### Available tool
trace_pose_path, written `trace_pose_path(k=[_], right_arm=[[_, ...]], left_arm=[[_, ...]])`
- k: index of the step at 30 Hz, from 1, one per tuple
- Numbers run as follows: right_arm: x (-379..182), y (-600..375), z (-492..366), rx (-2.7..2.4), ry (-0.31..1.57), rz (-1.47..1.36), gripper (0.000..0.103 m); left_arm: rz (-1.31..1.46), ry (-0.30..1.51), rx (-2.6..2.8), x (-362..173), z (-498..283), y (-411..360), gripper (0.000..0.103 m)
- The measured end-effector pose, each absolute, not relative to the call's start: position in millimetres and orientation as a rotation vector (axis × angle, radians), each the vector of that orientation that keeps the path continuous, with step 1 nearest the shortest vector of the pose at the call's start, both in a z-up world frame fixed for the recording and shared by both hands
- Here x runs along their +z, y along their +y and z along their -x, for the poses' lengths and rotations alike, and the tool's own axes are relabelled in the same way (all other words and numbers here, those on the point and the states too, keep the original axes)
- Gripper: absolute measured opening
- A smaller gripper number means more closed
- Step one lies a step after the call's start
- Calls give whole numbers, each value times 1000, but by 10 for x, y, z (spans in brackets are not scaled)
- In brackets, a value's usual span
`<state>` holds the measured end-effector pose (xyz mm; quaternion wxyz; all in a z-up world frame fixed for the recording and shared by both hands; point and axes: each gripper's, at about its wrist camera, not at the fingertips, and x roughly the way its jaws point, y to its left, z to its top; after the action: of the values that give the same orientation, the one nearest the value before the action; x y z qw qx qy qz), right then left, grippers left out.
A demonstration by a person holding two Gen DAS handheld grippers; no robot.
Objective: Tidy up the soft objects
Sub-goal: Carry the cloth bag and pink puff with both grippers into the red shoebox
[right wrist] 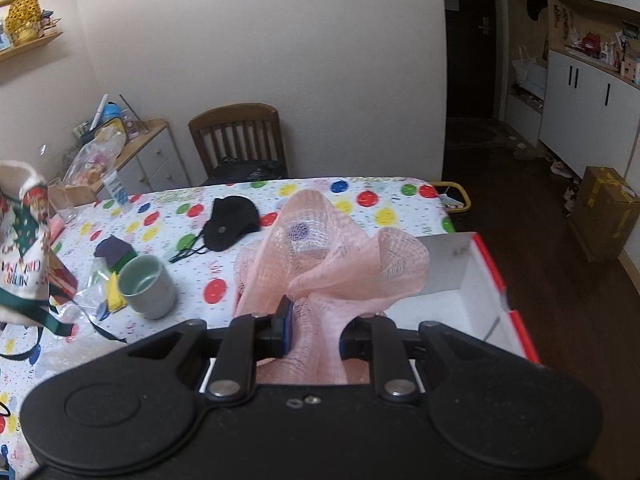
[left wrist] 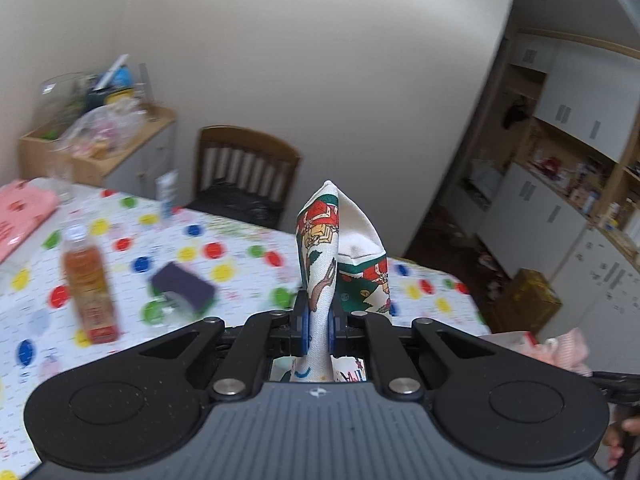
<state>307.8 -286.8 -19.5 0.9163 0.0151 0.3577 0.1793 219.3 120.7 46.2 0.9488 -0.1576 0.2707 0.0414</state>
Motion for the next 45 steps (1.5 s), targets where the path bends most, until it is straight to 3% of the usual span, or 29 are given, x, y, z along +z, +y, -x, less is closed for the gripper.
trace_pose_path(k=[18, 34, 45], right_arm=[[-468, -3523, -3373, 278, 781, -12, 19], [-793, -3709, -3650, 268, 846, 0, 21], [-1110, -3483, -3864, 309, 919, 85, 23]], left_arm=[[296, 583, -266, 617, -3224, -675, 9], [205, 810, -319, -406, -3946, -1576, 9], [97, 951, -300, -1100, -4111, -1735, 9]])
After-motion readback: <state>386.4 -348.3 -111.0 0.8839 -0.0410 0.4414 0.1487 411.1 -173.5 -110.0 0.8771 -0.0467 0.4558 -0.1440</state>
